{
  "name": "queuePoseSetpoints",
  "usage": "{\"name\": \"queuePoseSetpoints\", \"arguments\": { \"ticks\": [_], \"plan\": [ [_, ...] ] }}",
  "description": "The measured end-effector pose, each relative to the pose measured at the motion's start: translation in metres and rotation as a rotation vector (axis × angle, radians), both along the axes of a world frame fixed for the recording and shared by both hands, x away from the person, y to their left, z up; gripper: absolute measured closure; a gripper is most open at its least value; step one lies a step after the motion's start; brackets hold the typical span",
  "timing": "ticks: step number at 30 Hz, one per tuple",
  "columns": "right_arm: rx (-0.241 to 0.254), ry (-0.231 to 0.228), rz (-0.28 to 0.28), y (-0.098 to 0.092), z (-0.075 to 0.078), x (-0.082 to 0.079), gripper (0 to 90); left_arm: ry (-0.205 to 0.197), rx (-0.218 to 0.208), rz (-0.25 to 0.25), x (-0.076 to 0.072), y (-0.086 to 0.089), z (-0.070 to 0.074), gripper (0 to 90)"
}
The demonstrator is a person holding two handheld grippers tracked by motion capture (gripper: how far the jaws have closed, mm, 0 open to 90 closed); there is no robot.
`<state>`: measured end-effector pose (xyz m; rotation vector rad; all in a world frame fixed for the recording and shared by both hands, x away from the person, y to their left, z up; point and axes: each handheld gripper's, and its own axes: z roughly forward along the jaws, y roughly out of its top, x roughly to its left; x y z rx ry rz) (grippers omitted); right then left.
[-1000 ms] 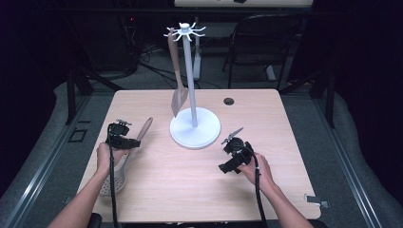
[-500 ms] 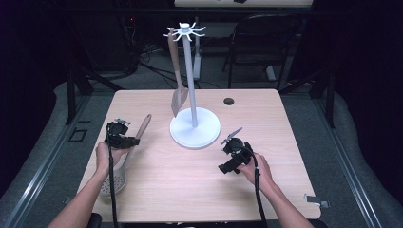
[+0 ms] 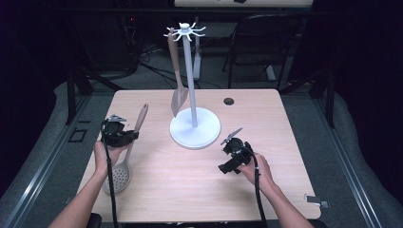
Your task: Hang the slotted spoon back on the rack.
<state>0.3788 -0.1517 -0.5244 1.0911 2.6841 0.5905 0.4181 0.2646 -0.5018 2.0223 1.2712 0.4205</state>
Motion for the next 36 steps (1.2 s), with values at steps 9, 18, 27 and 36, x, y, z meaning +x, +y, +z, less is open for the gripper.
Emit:
{"name": "queuePoseSetpoints", "arguments": {
  "ticks": [9, 18, 27, 36],
  "plan": [
    [0.001, 0.004, 0.006, -0.001, 0.0, 0.001, 10.4, -0.049, -0.012, -0.015, -0.006, -0.003, 0.008, 74.5],
    [0.001, 0.01, 0.009, -0.001, 0.0, 0.001, 10.4, -0.105, -0.035, -0.027, -0.013, -0.006, 0.016, 74.5],
    [0.004, 0.004, 0.009, -0.001, 0.0, 0.001, 10.4, -0.173, -0.055, -0.044, -0.019, -0.011, 0.027, 74.5],
    [0.004, 0.003, 0.005, -0.001, 0.0, 0.001, 10.5, -0.193, -0.058, -0.059, -0.021, -0.014, 0.032, 74.5]
  ]
}}
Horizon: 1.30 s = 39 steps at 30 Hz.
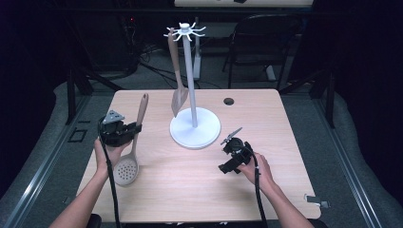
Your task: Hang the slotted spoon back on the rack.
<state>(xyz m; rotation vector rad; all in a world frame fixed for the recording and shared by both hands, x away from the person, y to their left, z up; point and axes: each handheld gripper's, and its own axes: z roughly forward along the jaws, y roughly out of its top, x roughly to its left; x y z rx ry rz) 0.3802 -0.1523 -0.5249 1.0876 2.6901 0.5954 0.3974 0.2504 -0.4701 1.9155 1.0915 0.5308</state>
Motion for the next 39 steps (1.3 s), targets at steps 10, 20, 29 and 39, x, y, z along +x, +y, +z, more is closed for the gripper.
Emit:
{"name": "queuePoseSetpoints", "arguments": {
  "ticks": [10, 20, 29, 39],
  "plan": [
    [-0.003, 0.011, 0.009, 0.0, 0.0, 0.001, 10.4, -0.035, -0.012, -0.029, 0.001, -0.003, 0.013, 74.5],
    [-0.007, 0.015, 0.014, 0.0, -0.001, 0.001, 10.4, -0.109, -0.018, -0.045, -0.003, -0.007, 0.031, 74.4],
    [-0.004, 0.015, 0.012, 0.0, -0.001, 0.001, 10.5, -0.18, -0.04, -0.053, -0.006, -0.012, 0.049, 74.3],
    [-0.005, 0.014, 0.014, 0.0, -0.002, 0.001, 10.4, -0.207, -0.028, -0.086, 0.002, -0.025, 0.068, 74.3]
  ]
}}
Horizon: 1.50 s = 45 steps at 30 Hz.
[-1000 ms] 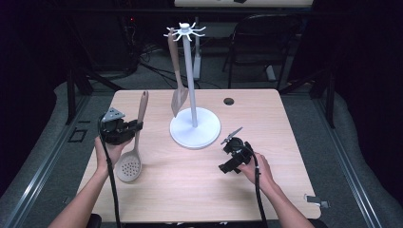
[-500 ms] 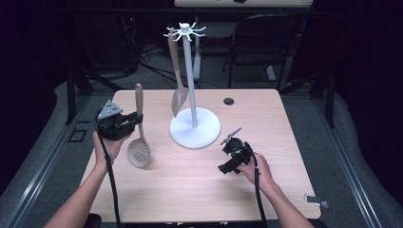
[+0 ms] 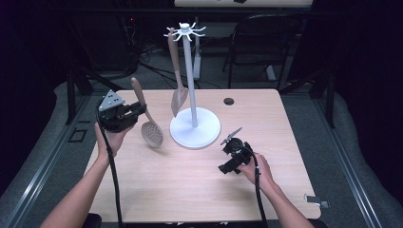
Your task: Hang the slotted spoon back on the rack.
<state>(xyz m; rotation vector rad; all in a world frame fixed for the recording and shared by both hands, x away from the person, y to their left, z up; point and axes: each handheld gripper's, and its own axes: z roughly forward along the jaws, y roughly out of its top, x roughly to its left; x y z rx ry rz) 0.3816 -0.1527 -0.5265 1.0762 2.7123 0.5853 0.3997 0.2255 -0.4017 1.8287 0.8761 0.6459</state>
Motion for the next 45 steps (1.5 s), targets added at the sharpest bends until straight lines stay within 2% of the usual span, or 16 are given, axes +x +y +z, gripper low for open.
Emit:
{"name": "queuePoseSetpoints", "arguments": {
  "ticks": [9, 11, 12, 15, 18, 20, 34, 45],
  "plan": [
    [-0.001, 0.001, -0.002, 0.0, 0.0, 0.0, 10.5, -0.009, 0.023, -0.029, 0.008, -0.013, 0.015, 74.4],
    [0.004, 0.001, -0.005, 0.0, 0.0, 0.0, 10.4, -0.008, 0.027, -0.032, 0.009, -0.015, 0.017, 74.4],
    [0.023, -0.004, -0.017, 0.0, -0.002, -0.001, 10.4, -0.01, 0.026, -0.035, 0.01, -0.016, 0.017, 74.4],
    [0.006, -0.001, -0.011, -0.001, 0.0, -0.001, 10.5, -0.011, 0.026, -0.039, 0.012, -0.018, 0.02, 74.4],
    [0.021, -0.003, -0.015, 0.0, -0.001, -0.001, 10.5, -0.016, 0.021, -0.041, 0.014, -0.021, 0.023, 74.3],
    [0.004, 0.0, -0.008, -0.001, 0.0, -0.001, 10.5, -0.018, 0.024, -0.046, 0.016, -0.022, 0.025, 74.3],
    [0.013, 0.006, -0.009, -0.001, -0.001, 0.0, 10.5, -0.03, 0.031, -0.059, 0.022, -0.037, 0.036, 74.4],
    [0.006, 0.0, -0.011, -0.001, -0.001, 0.0, 10.5, -0.042, 0.043, -0.077, 0.026, -0.05, 0.051, 74.3]
  ]
}}
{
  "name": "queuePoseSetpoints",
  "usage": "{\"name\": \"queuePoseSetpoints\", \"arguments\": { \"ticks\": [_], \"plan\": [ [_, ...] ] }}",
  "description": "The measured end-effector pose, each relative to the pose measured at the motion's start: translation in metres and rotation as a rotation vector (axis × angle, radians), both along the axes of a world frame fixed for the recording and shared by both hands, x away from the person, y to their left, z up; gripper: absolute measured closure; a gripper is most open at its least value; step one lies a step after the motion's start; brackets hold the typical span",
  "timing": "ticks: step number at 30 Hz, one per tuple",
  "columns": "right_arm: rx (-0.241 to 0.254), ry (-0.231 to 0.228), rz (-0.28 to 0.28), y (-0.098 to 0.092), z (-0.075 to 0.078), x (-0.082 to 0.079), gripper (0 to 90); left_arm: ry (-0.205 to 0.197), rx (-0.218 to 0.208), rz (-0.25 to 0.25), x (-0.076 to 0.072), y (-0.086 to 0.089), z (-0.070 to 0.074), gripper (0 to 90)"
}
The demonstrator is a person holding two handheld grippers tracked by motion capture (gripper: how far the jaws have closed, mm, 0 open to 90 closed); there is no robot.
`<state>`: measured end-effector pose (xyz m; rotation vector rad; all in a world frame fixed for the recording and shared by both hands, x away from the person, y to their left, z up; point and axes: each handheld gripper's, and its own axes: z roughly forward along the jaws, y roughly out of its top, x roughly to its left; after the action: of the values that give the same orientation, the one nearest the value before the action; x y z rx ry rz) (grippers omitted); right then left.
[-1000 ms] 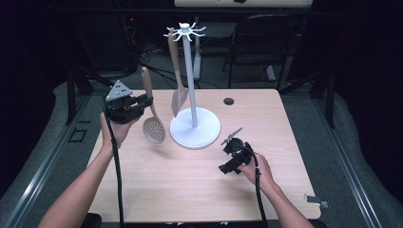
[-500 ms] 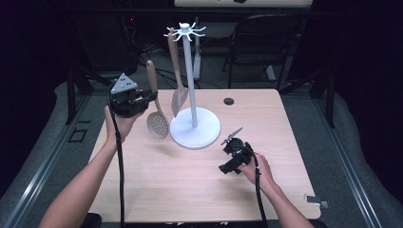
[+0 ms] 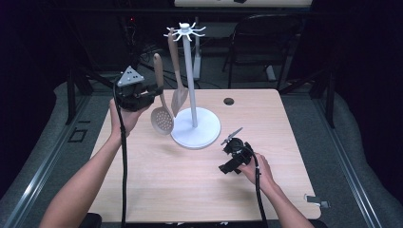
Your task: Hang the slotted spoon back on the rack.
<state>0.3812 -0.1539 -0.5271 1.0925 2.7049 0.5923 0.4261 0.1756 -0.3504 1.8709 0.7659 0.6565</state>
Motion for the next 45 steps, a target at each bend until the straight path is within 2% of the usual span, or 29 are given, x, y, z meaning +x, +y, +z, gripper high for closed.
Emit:
{"name": "queuePoseSetpoints", "arguments": {
  "ticks": [8, 25, 33, 45],
  "plan": [
    [-0.001, -0.002, -0.001, 0.0, 0.0, 0.0, 10.5, -0.004, -0.011, -0.01, 0.002, -0.006, 0.01, 74.3],
    [0.007, 0.002, 0.0, 0.0, 0.0, 0.0, 10.5, -0.026, -0.003, -0.019, 0.007, -0.017, 0.028, 74.3],
    [-0.004, 0.008, 0.004, 0.0, 0.0, 0.001, 10.5, -0.015, -0.002, -0.021, 0.013, -0.023, 0.033, 74.3],
    [-0.003, 0.01, 0.0, -0.001, 0.0, 0.001, 10.5, 0.028, 0.013, -0.012, 0.024, -0.032, 0.035, 74.3]
  ]
}}
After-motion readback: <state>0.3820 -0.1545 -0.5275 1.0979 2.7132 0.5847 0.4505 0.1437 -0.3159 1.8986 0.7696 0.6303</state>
